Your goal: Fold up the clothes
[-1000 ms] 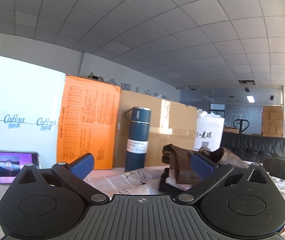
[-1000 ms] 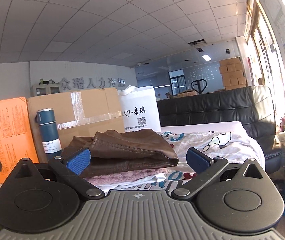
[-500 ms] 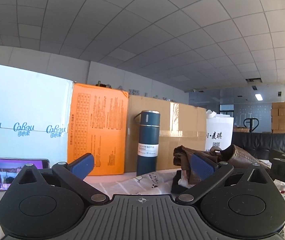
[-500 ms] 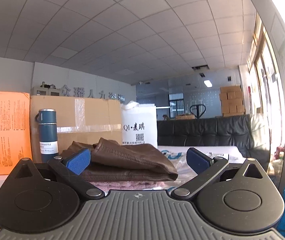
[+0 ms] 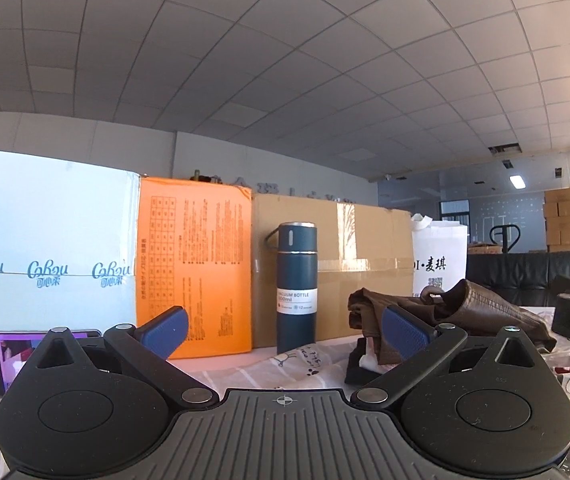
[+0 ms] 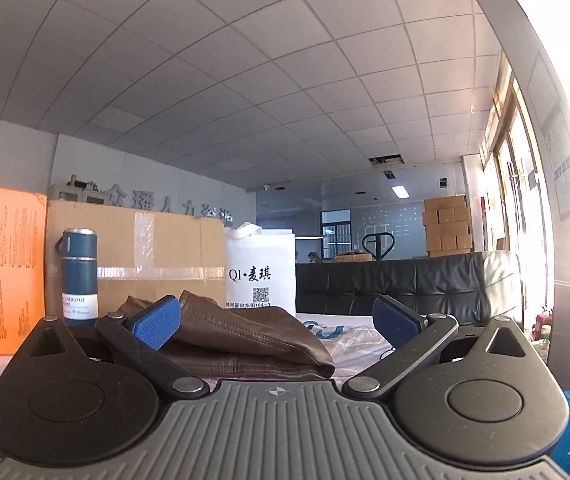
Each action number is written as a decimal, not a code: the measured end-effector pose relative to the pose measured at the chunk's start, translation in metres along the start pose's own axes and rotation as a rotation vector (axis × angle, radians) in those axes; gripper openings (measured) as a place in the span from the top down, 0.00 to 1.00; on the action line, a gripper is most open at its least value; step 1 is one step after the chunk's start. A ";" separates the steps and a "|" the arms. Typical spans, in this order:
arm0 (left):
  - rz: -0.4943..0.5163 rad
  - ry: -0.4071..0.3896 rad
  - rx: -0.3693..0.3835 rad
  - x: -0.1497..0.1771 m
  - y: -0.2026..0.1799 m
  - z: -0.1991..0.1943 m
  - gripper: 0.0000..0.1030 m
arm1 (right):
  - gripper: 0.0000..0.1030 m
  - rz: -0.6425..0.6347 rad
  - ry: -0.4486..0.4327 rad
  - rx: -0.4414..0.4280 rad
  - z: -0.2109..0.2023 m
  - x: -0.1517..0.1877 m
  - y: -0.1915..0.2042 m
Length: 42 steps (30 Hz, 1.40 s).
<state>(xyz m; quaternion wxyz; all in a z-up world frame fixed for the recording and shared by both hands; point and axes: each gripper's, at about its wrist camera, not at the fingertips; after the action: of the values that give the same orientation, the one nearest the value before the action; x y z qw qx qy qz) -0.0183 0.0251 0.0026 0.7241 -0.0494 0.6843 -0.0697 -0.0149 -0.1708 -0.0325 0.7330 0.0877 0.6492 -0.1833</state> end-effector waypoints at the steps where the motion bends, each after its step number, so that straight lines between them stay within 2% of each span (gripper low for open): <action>1: 0.001 -0.006 -0.002 0.000 0.000 -0.001 0.00 | 0.00 0.029 -0.015 0.009 -0.003 0.001 -0.005; 3: 0.001 -0.015 -0.010 -0.001 -0.001 -0.002 0.00 | 0.00 0.084 -0.036 0.019 -0.007 0.002 -0.013; 6: 0.007 -0.023 -0.021 0.000 -0.002 -0.003 0.00 | 0.00 0.115 -0.022 0.013 -0.005 0.004 -0.018; 21: 0.023 -0.026 -0.016 0.000 -0.004 -0.004 0.00 | 0.00 -0.013 0.038 -0.065 0.008 0.002 0.007; 42: 0.035 -0.022 -0.004 0.000 -0.006 -0.003 0.00 | 0.00 -0.004 0.046 -0.085 0.010 0.002 0.007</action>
<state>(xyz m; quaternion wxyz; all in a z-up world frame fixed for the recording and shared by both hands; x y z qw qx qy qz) -0.0214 0.0197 0.0036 0.7325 -0.0394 0.6773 -0.0553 -0.0028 -0.1686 -0.0337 0.7206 0.0592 0.6732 -0.1548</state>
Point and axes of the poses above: each gripper's, at about its wrist camera, not at the fingertips, and z roughly the way its jaws point, y to its left, x to its underside, and after that the axes turned 10 degrees about -z, right-handed
